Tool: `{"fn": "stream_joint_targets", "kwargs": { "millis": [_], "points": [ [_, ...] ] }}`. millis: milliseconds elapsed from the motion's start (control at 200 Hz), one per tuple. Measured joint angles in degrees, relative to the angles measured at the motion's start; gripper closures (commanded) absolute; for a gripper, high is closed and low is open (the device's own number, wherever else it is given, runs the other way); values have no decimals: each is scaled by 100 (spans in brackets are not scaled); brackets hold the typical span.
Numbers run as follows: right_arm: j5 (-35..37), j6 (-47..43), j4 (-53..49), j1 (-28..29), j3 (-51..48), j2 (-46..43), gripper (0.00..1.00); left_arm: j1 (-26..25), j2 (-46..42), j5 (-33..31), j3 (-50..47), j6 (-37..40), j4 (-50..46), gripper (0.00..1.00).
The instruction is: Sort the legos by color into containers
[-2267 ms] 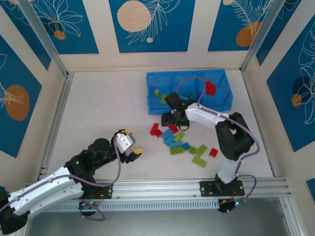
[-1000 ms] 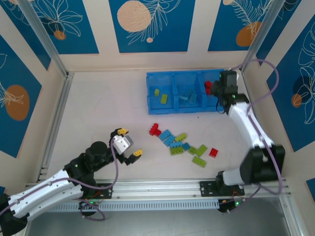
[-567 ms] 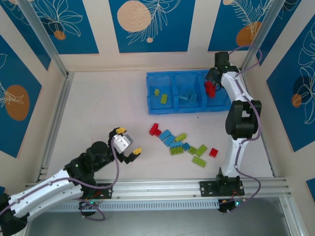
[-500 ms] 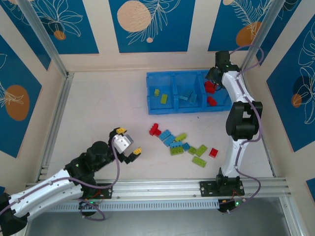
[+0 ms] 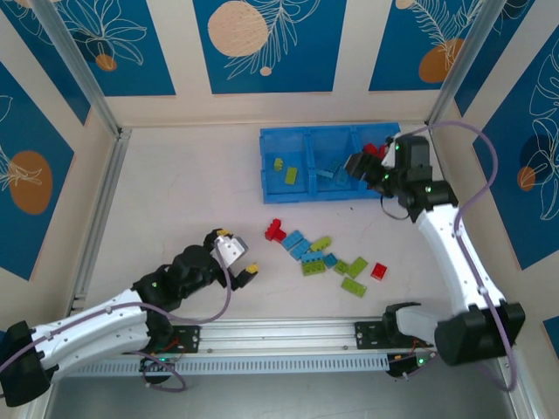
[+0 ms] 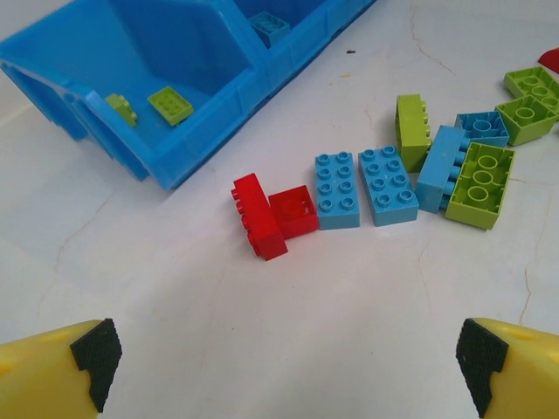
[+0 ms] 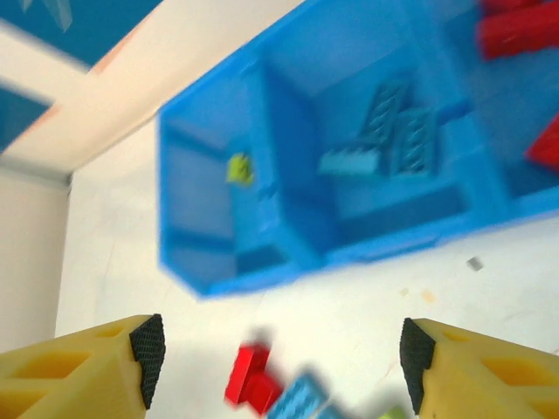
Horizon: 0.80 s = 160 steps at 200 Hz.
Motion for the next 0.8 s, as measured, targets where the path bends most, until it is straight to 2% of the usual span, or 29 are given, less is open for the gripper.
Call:
{"fn": "stream_joint_targets", "kwargs": {
  "millis": [115, 250, 390, 525, 640, 800],
  "points": [
    [-330, -144, -278, 732, -573, -439, 22, 0, 540, 118, 267, -354, 26, 0],
    [-203, -210, -863, 1316, -831, -118, 18, 0, 951, 278, 555, -494, 13, 0],
    [221, -48, -1187, 1624, -962, 693, 0, 0, 999, 393, 796, -420, -201, 0],
    [450, 199, -1099, 1867, -979, 1473, 0, 0, 903, 481, 868, -210, -308, 0],
    [625, 767, -942, 1954, -975, 2170, 2, 0, 811, 470, 717, -74, -271, 0],
    [750, 1532, -706, 1969, -977, 2824, 18, 0, 745, 431, 560, -35, -446, 0]
  ]
}}
